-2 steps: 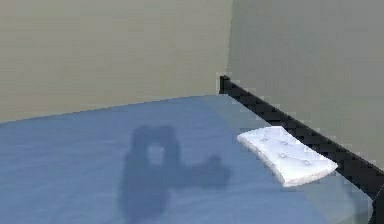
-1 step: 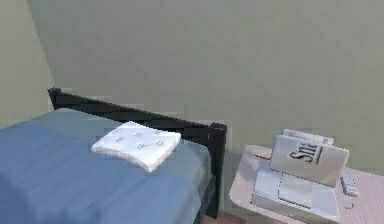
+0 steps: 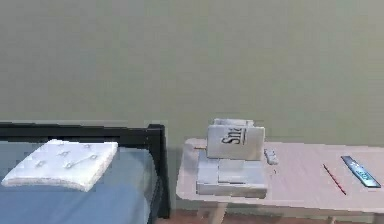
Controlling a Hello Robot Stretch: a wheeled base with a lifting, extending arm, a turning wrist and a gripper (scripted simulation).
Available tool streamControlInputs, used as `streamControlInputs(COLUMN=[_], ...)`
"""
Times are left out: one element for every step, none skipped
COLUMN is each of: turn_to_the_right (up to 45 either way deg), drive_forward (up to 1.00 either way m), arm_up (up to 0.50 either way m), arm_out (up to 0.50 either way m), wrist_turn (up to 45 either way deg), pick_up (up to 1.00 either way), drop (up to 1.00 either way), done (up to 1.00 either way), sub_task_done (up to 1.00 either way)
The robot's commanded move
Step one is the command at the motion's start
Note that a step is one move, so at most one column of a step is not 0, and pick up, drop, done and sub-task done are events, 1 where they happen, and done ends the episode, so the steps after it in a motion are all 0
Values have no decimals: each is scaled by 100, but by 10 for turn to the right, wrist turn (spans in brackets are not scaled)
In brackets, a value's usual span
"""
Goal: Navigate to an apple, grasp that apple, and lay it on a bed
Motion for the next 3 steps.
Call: streamControlInputs(turn_to_the_right=[0,-450,-450], drive_forward=[10,0,0], arm_up=[0,0,0], arm_out=[0,0,0], wrist_turn=[0,0,0], pick_up=[0,0,0], drop=[0,0,0], done=[0,0,0], sub_task_done=[0,0,0])
